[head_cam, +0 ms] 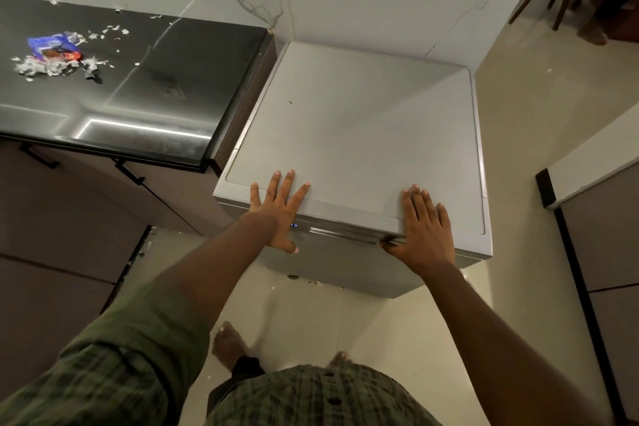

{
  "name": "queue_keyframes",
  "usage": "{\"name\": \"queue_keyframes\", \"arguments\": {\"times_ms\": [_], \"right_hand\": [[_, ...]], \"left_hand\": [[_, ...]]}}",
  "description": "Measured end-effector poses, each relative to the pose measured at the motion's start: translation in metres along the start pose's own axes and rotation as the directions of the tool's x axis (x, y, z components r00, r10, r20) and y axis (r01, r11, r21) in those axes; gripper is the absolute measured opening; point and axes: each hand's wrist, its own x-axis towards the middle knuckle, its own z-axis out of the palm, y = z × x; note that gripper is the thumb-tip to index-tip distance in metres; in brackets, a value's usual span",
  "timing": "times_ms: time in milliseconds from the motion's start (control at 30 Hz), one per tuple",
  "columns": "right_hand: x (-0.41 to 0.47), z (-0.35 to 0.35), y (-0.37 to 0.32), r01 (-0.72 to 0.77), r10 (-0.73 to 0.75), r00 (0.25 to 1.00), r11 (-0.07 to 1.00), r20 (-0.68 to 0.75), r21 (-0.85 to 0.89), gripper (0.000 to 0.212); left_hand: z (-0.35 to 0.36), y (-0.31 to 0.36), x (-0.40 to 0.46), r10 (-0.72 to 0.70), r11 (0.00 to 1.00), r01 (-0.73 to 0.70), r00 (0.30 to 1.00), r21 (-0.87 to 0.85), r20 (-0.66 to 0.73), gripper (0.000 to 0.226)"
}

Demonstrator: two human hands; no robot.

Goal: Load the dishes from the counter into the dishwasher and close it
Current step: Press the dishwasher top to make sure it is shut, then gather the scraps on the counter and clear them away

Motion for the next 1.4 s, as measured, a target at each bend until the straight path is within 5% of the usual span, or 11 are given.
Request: {"name": "queue_keyframes", "arguments": {"times_ms": [367, 633, 900, 1033, 1133, 1400], "right_hand": [[0.029, -0.016, -0.118, -0.133, 0.133, 0.968, 0.991, 0.214, -0.016, 0.149], [0.056, -0.042, -0.23, -0.281, 0.253, 0.866, 0.96, 0.431, 0.002, 0.155], [0.1, -0.064, -0.331, -0.329, 0.182, 0.859, 0.912, 0.478, 0.245, 0.133], [0.126, -0.069, -0.393, -0.221, 0.124, 0.956, 0.902, 0.267, 0.372, 0.104], [0.138, -0.07, -0.446, -0.047, 0.004, 0.992, 0.938, 0.126, 0.343, 0.095], [0.194, -0.062, -0.538, 0.129, -0.167, 0.975, 0.963, 0.147, 0.238, 0.09]], "left_hand": [[0.014, -0.044, 0.004, 0.234, 0.951, -0.27, 0.948, -0.152, -0.217, 0.118], [-0.015, -0.102, -0.01, 0.382, 0.76, -0.437, 0.899, -0.481, -0.213, 0.076], [0.007, -0.22, -0.058, 0.155, 0.724, -0.335, 0.931, -0.603, -0.33, 0.055], [0.028, -0.283, -0.082, 0.011, 0.722, -0.274, 0.923, -0.636, -0.384, 0.052], [0.038, -0.324, -0.093, -0.09, 0.734, -0.204, 0.916, -0.648, -0.391, 0.053], [0.042, -0.411, -0.075, -0.323, 0.771, -0.004, 0.859, -0.637, -0.397, 0.064]]}}
